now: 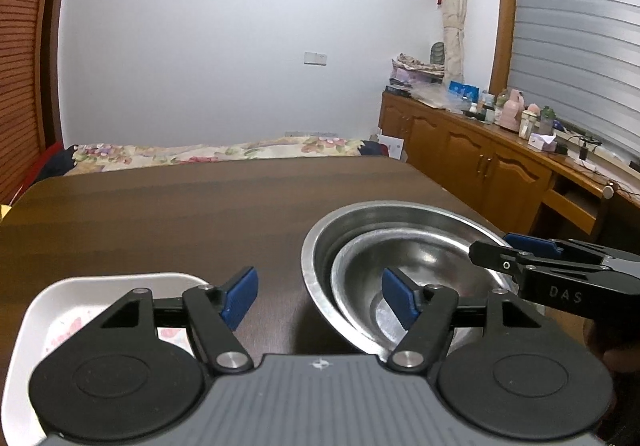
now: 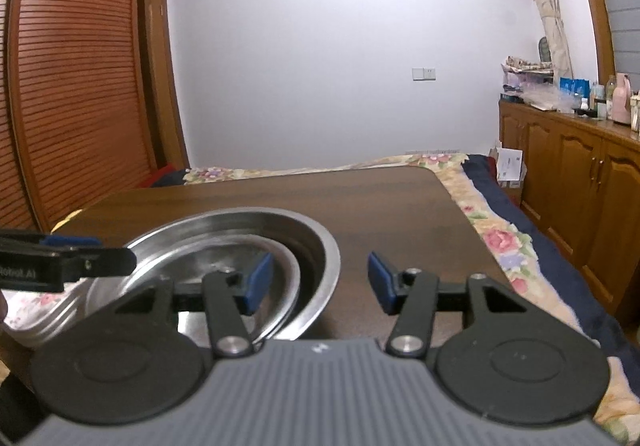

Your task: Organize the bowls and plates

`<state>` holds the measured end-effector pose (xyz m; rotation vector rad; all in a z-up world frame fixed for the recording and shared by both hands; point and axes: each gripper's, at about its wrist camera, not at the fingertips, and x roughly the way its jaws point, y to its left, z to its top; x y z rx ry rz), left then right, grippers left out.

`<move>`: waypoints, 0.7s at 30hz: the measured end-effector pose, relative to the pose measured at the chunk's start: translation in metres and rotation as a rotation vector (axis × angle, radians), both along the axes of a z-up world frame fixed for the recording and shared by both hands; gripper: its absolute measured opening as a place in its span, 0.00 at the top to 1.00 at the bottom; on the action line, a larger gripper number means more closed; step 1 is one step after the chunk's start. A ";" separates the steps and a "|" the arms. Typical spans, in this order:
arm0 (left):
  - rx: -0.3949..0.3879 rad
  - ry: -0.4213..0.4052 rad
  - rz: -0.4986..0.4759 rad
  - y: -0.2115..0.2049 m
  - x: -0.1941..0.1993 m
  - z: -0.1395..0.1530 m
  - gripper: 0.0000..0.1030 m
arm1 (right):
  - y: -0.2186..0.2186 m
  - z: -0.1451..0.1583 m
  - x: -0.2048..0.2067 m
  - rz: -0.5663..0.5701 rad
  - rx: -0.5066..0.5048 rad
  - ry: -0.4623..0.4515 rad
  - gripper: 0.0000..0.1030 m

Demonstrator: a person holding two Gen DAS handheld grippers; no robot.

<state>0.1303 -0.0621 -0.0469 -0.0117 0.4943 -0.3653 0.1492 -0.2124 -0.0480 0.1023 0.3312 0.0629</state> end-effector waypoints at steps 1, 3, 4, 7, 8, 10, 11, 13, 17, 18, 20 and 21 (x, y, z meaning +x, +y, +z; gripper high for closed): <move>-0.003 0.006 0.001 0.001 0.001 -0.002 0.31 | 0.000 -0.001 0.001 0.000 0.003 0.000 0.47; -0.007 0.016 0.007 0.000 0.002 -0.004 0.32 | 0.000 -0.004 0.003 0.008 0.014 0.004 0.47; -0.009 0.017 0.012 0.000 0.003 -0.005 0.34 | 0.000 -0.006 0.004 0.015 0.021 0.006 0.47; -0.016 0.029 0.016 -0.001 0.003 -0.007 0.37 | 0.001 -0.008 0.005 0.030 0.032 0.010 0.47; -0.016 0.028 0.017 -0.002 0.003 -0.007 0.37 | 0.001 -0.008 0.005 0.033 0.033 0.011 0.47; -0.020 0.030 0.014 -0.002 0.004 -0.007 0.38 | 0.002 -0.010 0.006 0.039 0.036 0.013 0.47; -0.020 0.030 0.012 -0.003 0.004 -0.008 0.38 | 0.002 -0.011 0.006 0.040 0.042 0.015 0.47; -0.019 0.030 0.012 -0.003 0.005 -0.008 0.40 | 0.003 -0.010 0.006 0.045 0.056 0.012 0.47; -0.021 0.034 0.008 -0.004 0.007 -0.008 0.44 | 0.005 -0.009 0.004 0.050 0.057 0.002 0.47; -0.021 0.033 0.007 -0.006 0.005 -0.008 0.46 | 0.005 -0.008 0.004 0.052 0.060 0.000 0.47; -0.026 0.038 0.005 -0.006 0.007 -0.008 0.49 | 0.006 -0.008 0.002 0.044 0.063 -0.008 0.47; -0.030 0.038 0.003 -0.007 0.007 -0.008 0.50 | 0.006 -0.008 0.002 0.044 0.063 -0.009 0.48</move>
